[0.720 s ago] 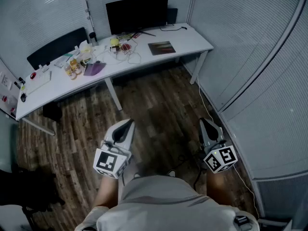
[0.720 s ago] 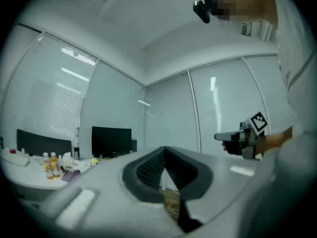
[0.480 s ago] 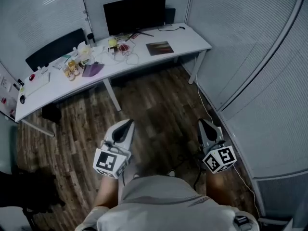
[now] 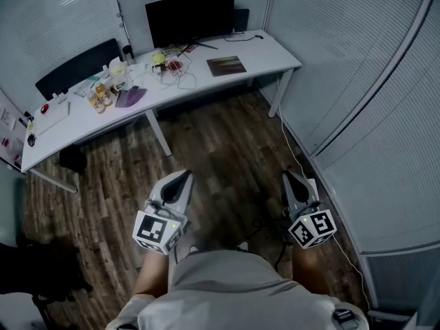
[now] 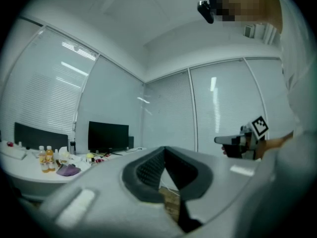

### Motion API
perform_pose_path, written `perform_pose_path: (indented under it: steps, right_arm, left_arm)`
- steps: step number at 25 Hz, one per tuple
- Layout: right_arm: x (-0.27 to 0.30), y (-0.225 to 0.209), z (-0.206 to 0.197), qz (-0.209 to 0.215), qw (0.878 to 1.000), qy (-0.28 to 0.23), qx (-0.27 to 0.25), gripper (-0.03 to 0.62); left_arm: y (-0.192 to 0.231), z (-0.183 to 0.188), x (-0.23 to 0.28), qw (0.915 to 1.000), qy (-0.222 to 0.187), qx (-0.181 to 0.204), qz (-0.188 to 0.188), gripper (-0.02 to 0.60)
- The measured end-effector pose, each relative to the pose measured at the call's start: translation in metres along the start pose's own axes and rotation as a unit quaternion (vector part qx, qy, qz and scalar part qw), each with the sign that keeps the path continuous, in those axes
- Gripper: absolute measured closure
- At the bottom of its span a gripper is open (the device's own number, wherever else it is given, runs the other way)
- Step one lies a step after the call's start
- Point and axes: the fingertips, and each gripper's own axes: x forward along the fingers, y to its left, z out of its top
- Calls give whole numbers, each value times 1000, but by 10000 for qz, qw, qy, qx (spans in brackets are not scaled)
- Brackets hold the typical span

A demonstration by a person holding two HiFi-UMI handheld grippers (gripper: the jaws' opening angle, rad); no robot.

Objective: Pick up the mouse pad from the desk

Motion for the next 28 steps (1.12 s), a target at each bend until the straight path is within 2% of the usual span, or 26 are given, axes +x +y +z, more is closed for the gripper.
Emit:
perform_pose_path:
  steps: [3,8,14,20,25,28]
  right_arm:
    - [-5,-11,-1,9,9996,-67,289,588]
    - [-10,-23,-6,66,9991,54,412,588]
    - [-30,-54,-8,286,9988,-20,388,588]
    - [-47,-89,-25,279,9973,156,662,588]
    - [-53,-109,-28,404,9963,127,754,588]
    - [-52,-123,-26,329,9965,127,760,588]
  left_arm:
    - [-8,-1,4,10000,26,8,-8,580]
    - [-23,-6,11,9999,82,-80,28,580]
    - [-61,-3,36,9999,36,-124,-50,580]
    - [-100,-20,59,9997,238,-73,-44,580]
    - [-110,-27,79,9989,417,-189,-47,580]
    - [-110,-28,96,9989,414,-216,-80,580]
